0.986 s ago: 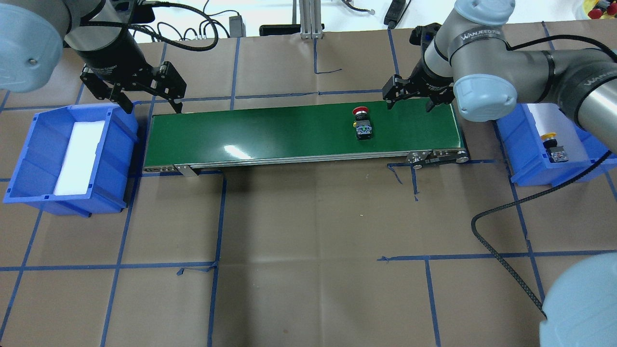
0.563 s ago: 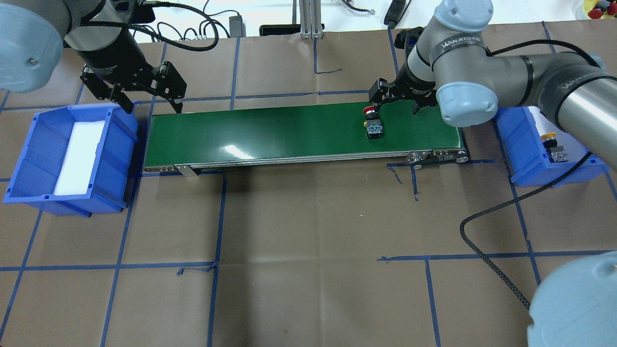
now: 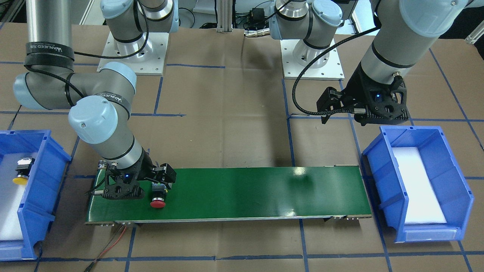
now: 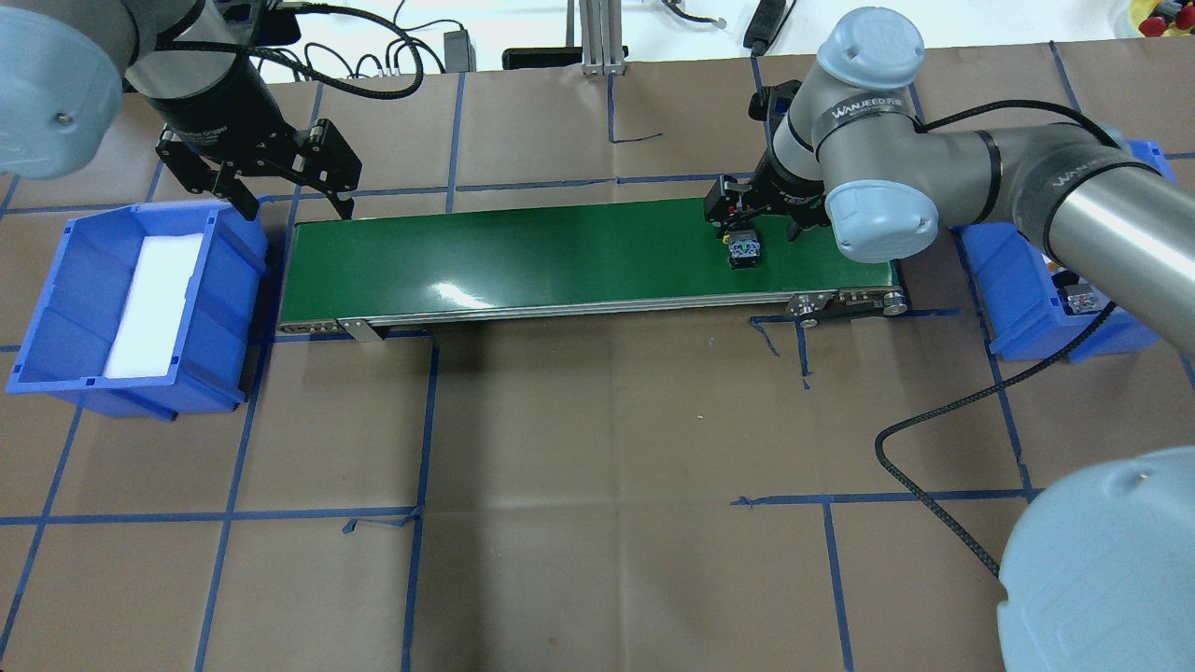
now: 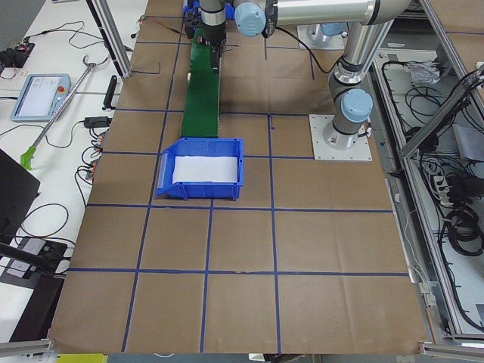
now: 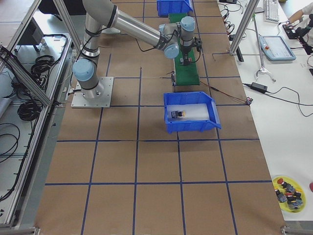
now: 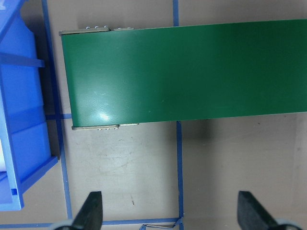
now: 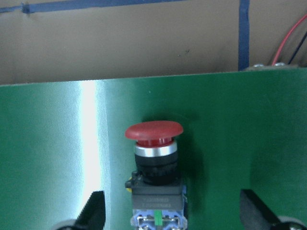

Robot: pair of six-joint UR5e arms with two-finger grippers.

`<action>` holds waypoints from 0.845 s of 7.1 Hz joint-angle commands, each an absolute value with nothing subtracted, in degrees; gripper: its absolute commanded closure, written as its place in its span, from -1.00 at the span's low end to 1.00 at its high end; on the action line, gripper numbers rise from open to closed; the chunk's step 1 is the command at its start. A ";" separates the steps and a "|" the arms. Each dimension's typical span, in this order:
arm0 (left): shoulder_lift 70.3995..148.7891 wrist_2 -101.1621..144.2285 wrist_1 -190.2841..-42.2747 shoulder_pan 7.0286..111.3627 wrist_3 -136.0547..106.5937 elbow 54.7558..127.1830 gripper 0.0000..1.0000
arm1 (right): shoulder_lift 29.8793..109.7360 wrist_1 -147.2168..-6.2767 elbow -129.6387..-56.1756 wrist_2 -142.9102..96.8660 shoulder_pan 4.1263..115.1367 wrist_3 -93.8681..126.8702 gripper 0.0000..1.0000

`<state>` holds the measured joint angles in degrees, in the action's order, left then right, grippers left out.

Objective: Transport two buttons from left to right
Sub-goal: 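Grasp the red button on the belt with the right gripper and lift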

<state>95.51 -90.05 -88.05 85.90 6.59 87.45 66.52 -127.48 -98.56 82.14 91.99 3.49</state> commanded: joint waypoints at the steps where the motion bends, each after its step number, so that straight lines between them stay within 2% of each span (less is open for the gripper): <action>1: 95.45 -90.00 -87.98 85.96 6.59 87.45 -0.99 | 64.96 -127.53 -99.05 82.62 91.93 3.34 -0.83; 2: 95.54 -90.09 -87.98 85.87 6.59 87.45 -0.99 | 64.86 -127.53 -98.79 82.79 91.93 3.08 -0.22; 3: 95.45 -90.09 -87.98 85.87 6.59 87.45 -0.99 | 65.12 -127.18 -98.44 85.14 91.85 2.64 0.60; 4: 95.54 -90.09 -87.98 85.87 6.59 87.45 -0.99 | 65.47 -127.00 -98.09 85.51 91.67 2.55 0.85; 6: 95.54 -90.00 -87.98 85.96 6.59 87.45 -0.99 | 67.49 -126.48 -96.69 88.57 89.92 -0.25 0.90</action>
<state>95.52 -90.03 -87.98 85.92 6.59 87.45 66.21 -126.87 -97.58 86.26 91.02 1.34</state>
